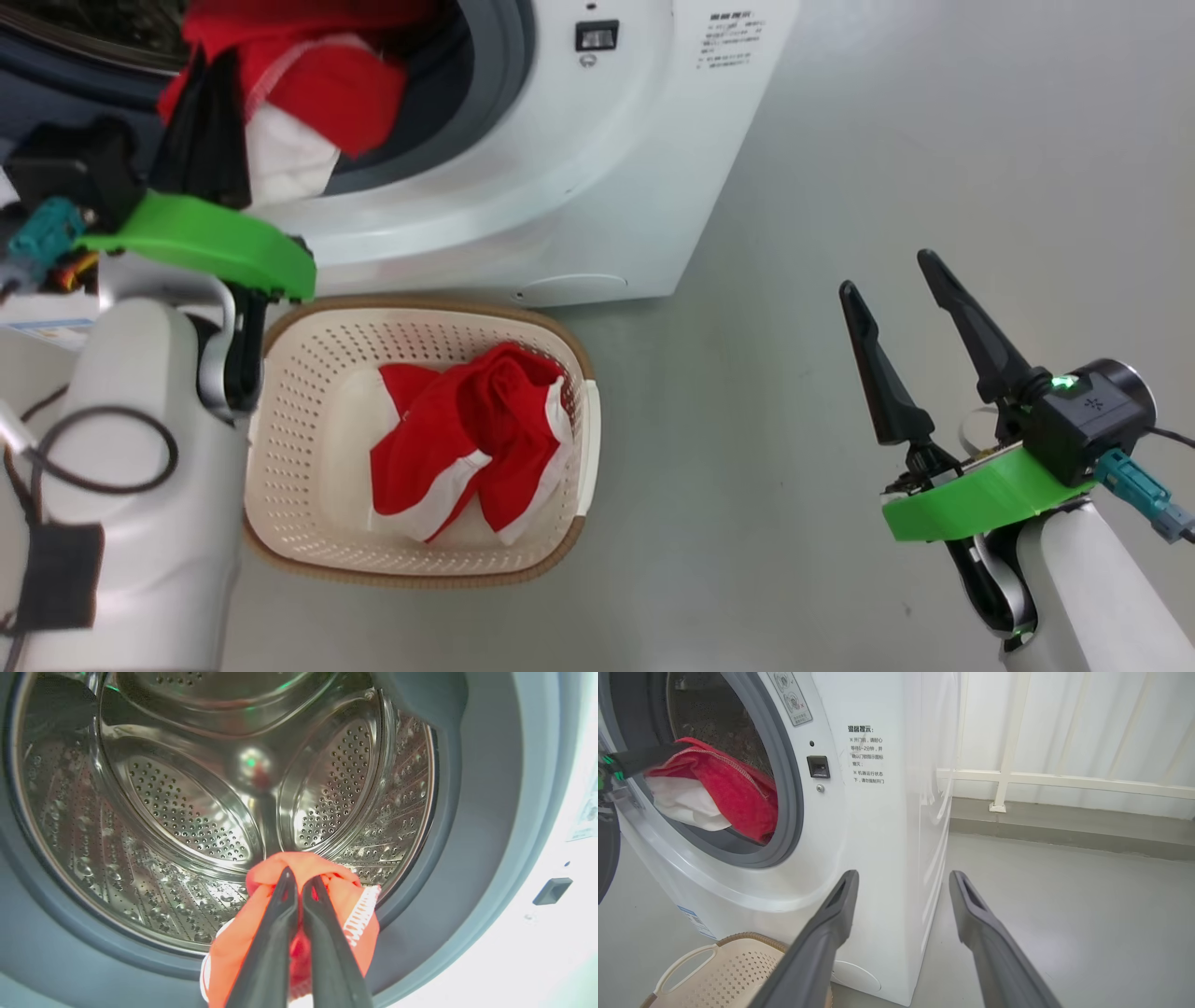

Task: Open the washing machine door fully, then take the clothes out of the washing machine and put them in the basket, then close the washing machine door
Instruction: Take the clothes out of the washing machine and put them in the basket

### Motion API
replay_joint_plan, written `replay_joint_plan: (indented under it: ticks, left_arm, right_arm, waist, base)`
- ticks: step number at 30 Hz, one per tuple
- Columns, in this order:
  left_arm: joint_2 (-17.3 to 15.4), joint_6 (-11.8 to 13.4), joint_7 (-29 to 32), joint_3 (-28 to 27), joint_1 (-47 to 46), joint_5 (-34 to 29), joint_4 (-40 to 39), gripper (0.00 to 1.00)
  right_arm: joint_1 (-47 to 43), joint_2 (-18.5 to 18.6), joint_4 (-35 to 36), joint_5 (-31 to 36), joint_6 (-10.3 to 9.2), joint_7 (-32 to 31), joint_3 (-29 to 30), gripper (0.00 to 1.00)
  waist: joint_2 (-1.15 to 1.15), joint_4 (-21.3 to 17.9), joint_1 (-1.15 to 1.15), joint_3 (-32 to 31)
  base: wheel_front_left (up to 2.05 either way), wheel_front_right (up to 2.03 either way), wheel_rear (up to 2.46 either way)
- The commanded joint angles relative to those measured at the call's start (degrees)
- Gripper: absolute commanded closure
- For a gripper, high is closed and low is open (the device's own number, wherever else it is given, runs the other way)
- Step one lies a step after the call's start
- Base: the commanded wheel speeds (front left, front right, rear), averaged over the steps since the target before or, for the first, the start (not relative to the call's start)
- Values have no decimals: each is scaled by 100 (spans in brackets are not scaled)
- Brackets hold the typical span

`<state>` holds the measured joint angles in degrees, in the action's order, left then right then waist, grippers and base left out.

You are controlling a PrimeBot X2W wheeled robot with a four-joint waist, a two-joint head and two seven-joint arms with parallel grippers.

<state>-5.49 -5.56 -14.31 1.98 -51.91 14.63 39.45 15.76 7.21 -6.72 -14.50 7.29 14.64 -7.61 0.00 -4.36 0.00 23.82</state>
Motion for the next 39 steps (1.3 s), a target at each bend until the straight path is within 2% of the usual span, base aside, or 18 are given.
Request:
replay_joint_plan:
  ticks: [1,16,29,39]
  left_arm:
    - [-183,-12,-68,-154,118,-8,-251,100]
    - [-40,15,-68,-227,1572,-106,-1471,100]
    - [35,171,176,-131,2593,23,-2566,100]
    - [88,344,488,5,3291,83,-3557,100]
  right_arm:
    - [-119,30,149,22,20,36,-56,0]
    - [-492,4,69,45,20,36,-16,0]
    - [-742,-60,20,41,20,36,29,0]
    - [-836,-55,30,35,20,36,49,0]
  waist:
    - [0,97,0,-191]
    - [0,242,0,-972]
    - [0,256,0,-1458]
    - [0,260,0,-1573]
  base:
    - [0,0,0]
    - [0,0,0]
    - [0,0,0]
    - [0,0,0]
